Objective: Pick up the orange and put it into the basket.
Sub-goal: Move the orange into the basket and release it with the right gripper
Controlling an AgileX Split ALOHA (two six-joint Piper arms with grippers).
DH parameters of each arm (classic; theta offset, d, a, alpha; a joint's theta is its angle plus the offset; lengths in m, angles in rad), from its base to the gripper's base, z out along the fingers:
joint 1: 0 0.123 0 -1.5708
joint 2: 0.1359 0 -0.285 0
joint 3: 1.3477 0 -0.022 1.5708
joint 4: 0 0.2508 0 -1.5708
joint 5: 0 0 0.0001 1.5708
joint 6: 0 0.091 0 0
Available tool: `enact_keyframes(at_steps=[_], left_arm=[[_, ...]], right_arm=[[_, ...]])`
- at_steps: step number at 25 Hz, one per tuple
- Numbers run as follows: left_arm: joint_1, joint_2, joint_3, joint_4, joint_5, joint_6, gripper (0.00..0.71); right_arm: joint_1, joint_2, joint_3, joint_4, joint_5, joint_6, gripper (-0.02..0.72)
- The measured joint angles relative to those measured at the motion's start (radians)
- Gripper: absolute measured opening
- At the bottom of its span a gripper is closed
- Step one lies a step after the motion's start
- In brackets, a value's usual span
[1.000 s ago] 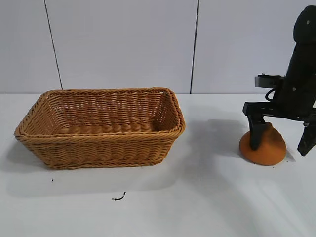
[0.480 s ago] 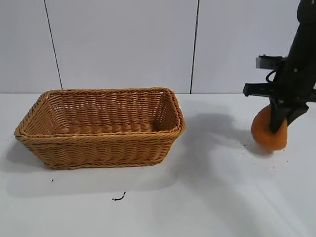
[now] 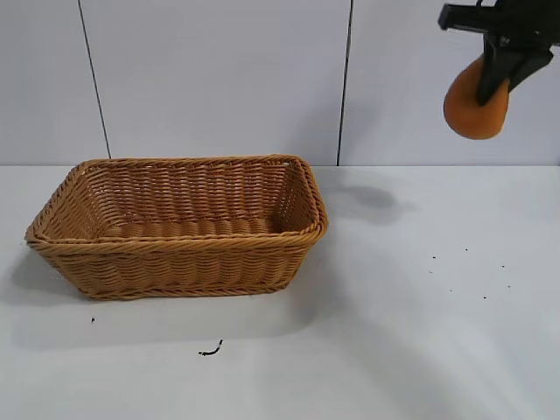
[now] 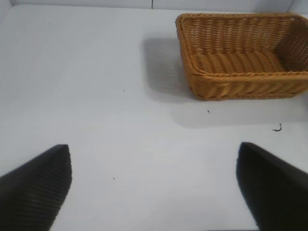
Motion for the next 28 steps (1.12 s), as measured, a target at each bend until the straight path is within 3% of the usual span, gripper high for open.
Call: enact_keyframes(at_steps=[7, 14, 19, 26, 28], left_arm=[[0.0, 0.0, 0.0, 0.0, 0.0, 0.0, 0.666], [0.0, 0.0, 0.0, 0.0, 0.0, 0.0, 0.666], [0.0, 0.0, 0.0, 0.0, 0.0, 0.0, 0.666], [0.0, 0.0, 0.0, 0.0, 0.0, 0.0, 0.666], [0.0, 0.0, 0.0, 0.0, 0.0, 0.0, 0.666]], right_arm=[[0.231, 0.003, -0.002, 0.01, -0.103, 0.027, 0.001], [0.385, 0.106, -0.002, 0.014, -0.241, 0.059, 0.001], [0.417, 0.218, -0.002, 0.018, -0.303, 0.071, 0.001], [0.418, 0.319, -0.002, 0.018, -0.312, 0.071, 0.002], [0.418, 0.322, -0.002, 0.018, -0.311, 0.071, 0.046]])
